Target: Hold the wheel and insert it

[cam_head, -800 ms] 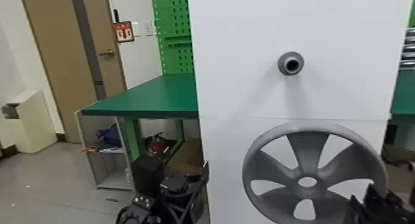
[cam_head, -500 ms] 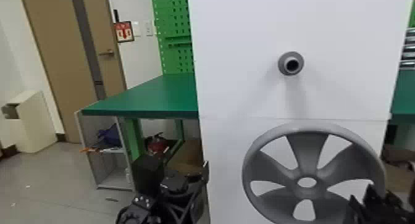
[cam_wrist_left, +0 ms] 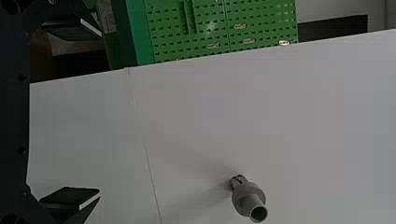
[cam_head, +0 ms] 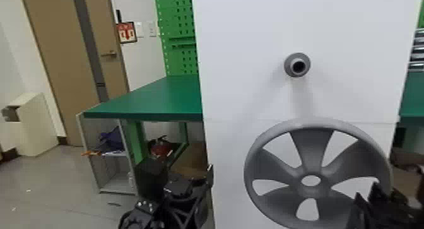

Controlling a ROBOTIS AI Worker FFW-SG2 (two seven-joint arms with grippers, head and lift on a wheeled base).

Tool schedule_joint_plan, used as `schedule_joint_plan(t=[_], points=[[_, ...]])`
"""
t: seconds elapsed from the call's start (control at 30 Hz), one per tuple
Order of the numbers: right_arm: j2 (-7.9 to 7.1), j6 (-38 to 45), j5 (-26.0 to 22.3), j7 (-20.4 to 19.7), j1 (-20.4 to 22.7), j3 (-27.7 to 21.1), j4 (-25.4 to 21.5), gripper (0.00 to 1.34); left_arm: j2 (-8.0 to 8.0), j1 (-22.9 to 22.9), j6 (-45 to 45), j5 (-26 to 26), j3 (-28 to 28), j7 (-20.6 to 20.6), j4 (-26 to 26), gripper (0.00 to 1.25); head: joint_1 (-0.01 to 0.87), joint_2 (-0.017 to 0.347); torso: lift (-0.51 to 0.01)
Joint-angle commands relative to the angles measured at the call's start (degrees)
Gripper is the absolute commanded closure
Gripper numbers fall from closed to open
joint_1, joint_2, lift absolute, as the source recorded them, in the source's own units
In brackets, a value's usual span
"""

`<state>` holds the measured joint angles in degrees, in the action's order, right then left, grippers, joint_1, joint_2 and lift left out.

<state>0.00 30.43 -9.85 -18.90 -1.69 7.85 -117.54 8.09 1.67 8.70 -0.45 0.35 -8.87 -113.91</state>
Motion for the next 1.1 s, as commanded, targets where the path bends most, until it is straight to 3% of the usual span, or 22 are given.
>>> schedule_joint_plan(t=[0.0, 0.3, 1.07], points=[[0.05, 1.7, -0.3, 0.0, -0.9, 0.0, -0.5, 1.19, 0.00, -0.1, 0.0, -0.3, -0.1, 0.0, 0.0, 0.10, 0.344, 0.322, -0.443], [0.05, 6.5, -1.1, 0.0, -3.9, -0.1, -1.6, 1.19, 0.00, -0.4, 0.0, -0.4, -0.3, 0.0, 0.1, 0.10, 0.344, 0.322, -0.443], [0.05, 9.2, -1.0, 0.0, -10.4, -0.2, -1.6, 1.19, 0.00, -0.5, 0.0, -0.5, -0.3, 0.0, 0.3, 0.10, 0.344, 0.322, -0.443]])
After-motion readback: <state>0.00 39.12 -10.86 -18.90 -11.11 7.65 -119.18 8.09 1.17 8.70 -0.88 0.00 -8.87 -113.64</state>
